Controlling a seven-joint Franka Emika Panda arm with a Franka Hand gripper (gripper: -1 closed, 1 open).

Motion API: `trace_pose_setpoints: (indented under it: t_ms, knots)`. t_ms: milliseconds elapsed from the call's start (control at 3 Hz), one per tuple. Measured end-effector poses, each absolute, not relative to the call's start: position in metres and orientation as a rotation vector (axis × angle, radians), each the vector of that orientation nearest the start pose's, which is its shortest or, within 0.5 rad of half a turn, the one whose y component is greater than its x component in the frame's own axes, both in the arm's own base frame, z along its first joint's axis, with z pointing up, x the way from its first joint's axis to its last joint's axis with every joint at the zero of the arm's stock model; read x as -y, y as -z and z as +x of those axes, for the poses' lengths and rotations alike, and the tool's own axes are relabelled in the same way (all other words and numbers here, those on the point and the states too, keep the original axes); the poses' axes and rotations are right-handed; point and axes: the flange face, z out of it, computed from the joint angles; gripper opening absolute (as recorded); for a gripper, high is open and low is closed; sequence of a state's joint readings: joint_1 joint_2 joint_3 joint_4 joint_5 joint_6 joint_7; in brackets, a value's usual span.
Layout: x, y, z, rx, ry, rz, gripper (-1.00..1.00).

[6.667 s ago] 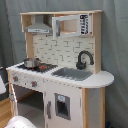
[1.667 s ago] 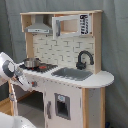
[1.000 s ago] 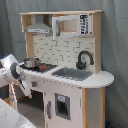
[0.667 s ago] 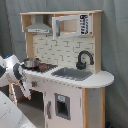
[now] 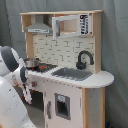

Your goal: Play with the kitchen

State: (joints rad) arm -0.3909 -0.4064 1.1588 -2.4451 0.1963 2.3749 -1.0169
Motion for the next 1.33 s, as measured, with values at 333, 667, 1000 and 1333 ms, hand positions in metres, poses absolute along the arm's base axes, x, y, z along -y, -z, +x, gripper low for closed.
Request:
trace_pose_setpoints:
  t_ms: [333,667,1000,1333]
  knots:
    - [-0.326,-0.356,0.342,-2.206,-0.073,1.938,1.00]
    - [-0.326,-0.355,0.343,-2.215,-0.067,1.931,-1.00]
    - [-0.319,-0.345,0.352,-2.297,-0.034,1.867,-1.00]
    - [-0.328,-0.330,0.346,-2.315,-0.010,1.904,-1.00]
